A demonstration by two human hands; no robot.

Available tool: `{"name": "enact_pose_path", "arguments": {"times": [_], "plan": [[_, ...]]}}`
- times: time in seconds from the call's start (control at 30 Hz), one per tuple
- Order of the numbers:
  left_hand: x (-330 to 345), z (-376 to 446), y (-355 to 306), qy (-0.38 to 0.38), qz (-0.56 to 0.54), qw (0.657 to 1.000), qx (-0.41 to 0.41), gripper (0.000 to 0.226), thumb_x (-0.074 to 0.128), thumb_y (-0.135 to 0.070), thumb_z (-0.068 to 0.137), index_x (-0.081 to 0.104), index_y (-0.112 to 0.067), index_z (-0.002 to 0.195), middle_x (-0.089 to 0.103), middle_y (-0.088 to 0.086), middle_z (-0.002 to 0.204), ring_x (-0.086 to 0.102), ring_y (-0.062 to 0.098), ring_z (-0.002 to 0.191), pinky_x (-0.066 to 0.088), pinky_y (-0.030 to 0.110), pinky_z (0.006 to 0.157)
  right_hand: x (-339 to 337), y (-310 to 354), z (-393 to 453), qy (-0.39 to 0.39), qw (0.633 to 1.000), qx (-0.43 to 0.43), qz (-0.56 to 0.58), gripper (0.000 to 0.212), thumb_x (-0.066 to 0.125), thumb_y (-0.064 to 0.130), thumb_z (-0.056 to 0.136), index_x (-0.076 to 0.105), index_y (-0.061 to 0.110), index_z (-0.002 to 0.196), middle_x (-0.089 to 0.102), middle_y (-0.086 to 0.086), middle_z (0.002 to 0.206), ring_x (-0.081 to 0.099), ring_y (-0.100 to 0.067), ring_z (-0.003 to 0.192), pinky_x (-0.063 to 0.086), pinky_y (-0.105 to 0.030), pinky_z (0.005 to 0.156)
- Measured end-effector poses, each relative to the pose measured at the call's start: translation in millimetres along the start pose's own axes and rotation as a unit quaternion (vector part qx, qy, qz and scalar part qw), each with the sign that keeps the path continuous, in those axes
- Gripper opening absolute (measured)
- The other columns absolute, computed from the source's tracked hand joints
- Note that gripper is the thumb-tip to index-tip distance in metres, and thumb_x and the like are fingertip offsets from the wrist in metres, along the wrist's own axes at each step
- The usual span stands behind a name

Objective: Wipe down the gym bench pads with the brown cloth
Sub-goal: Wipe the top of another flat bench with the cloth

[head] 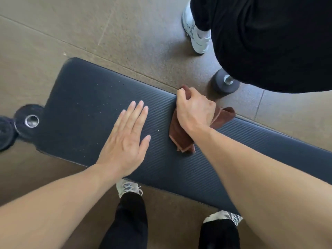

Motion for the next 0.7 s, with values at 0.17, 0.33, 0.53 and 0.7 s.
{"name": "enact_pose_path", "arguments": {"times": [0.17, 0.33, 0.53, 0.7], "plan": [[-29.5, -20.2, 59.1, 0.017, 0.043, 0.999, -0.017, 0.069, 0.038, -0.032, 0.102, 0.013, -0.005, 0.161, 0.008, 0.007, 0.17, 0.001, 0.018, 0.157, 0.011, 0.043, 0.127, 54.7, 98.5, -2.5, 0.023, 0.996, -0.06, -0.063, 0.048, 0.035, 0.056, 0.093, 0.066, 0.025, 0.112, 0.07, -0.002, 0.118, 0.059, -0.027, 0.115, 0.033, -0.048, 0.104], [-38.9, -19.9, 73.4, 0.044, 0.1, 0.994, 0.003, 0.069, 0.04, -0.03, 0.101, 0.016, -0.004, 0.16, 0.011, 0.008, 0.17, 0.004, 0.019, 0.157, 0.017, 0.046, 0.125, 51.2, 92.0, 1.2, 0.087, 0.98, -0.155, -0.086, 0.037, 0.039, 0.054, 0.093, 0.059, 0.027, 0.11, 0.069, -0.001, 0.115, 0.061, -0.028, 0.111, 0.035, -0.049, 0.1], [-21.0, 25.6, -10.7, 0.035, 0.037, 0.999, -0.019, 0.069, 0.039, -0.034, 0.102, 0.014, -0.006, 0.161, 0.008, 0.007, 0.17, 0.001, 0.018, 0.157, 0.01, 0.041, 0.127, 18.6, 33.3, 8.1, 0.161, 0.969, -0.151, -0.113, 0.045, 0.04, 0.055, 0.093, 0.06, 0.028, 0.123, 0.068, -0.001, 0.12, 0.06, -0.027, 0.116, 0.037, -0.048, 0.104], [-1.2, 62.2, -93.1, -0.011, -0.09, 0.982, -0.165, 0.054, 0.054, -0.034, 0.099, 0.042, -0.016, 0.149, 0.053, 0.0, 0.139, 0.046, 0.019, 0.129, 0.034, 0.038, 0.111, -27.2, -47.9, 12.6, 0.202, 0.969, -0.071, -0.124, 0.056, 0.025, 0.059, 0.1, 0.06, 0.023, 0.125, 0.069, -0.005, 0.126, 0.06, -0.029, 0.12, 0.033, -0.049, 0.105]]}}
Point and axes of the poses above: each hand's wrist, its own z-axis towards the middle knuckle, its own x-axis out of the palm, y = z × x, the point moved 7 cm from there along z, towards the middle knuckle
